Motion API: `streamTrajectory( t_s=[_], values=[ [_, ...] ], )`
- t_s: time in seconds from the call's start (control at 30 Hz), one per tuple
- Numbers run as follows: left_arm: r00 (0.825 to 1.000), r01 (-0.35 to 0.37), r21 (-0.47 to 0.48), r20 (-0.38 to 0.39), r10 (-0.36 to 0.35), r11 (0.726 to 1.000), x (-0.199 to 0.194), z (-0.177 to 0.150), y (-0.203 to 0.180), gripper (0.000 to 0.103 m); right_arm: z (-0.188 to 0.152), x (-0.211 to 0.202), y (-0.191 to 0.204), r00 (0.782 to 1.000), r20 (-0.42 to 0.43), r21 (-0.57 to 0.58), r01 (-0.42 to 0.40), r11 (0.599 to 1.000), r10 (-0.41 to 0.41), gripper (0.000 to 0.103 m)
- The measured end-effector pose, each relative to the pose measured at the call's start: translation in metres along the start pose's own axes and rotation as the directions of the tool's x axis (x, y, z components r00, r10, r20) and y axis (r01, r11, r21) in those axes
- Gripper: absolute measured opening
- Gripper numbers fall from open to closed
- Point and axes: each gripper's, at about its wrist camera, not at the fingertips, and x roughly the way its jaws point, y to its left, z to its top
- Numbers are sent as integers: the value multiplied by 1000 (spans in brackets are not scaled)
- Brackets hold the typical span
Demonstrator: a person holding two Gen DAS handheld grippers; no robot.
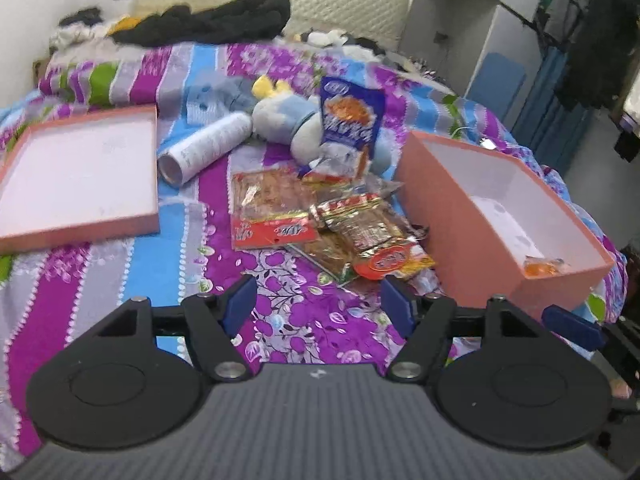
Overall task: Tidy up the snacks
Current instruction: 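Grasp the clear packet with barcode label using the left tool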
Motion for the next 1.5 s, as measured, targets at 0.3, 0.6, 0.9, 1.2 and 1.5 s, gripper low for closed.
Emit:
streamTrajectory(
  t_s=[0.3, 0.6, 0.9, 1.2, 1.5],
  values=[
    [998, -11, -76, -61, 6, 997, 86, 17, 36, 76, -6, 67, 12, 999, -23, -85, 39, 996, -41, 63],
    [990, -44, -61, -134, 36, 997, 168, 46, 65, 87, -18, 126, 33, 990, -10, -347, 125, 930, -137, 62],
    [984, -41, -40, -175, 33, 998, 236, 84, 73, 87, -31, 163, 38, 990, -18, -474, 112, 873, -137, 61],
    [981, -83, -78, -183, 67, 993, 284, 109, 88, 87, -36, 182, 38, 996, -34, -493, 56, 868, -84, 24],
    [972, -147, -10, -188, 143, 989, 301, 114, 77, 75, -31, 175, 28, 998, -22, -418, 50, 907, -65, 8]
  ],
)
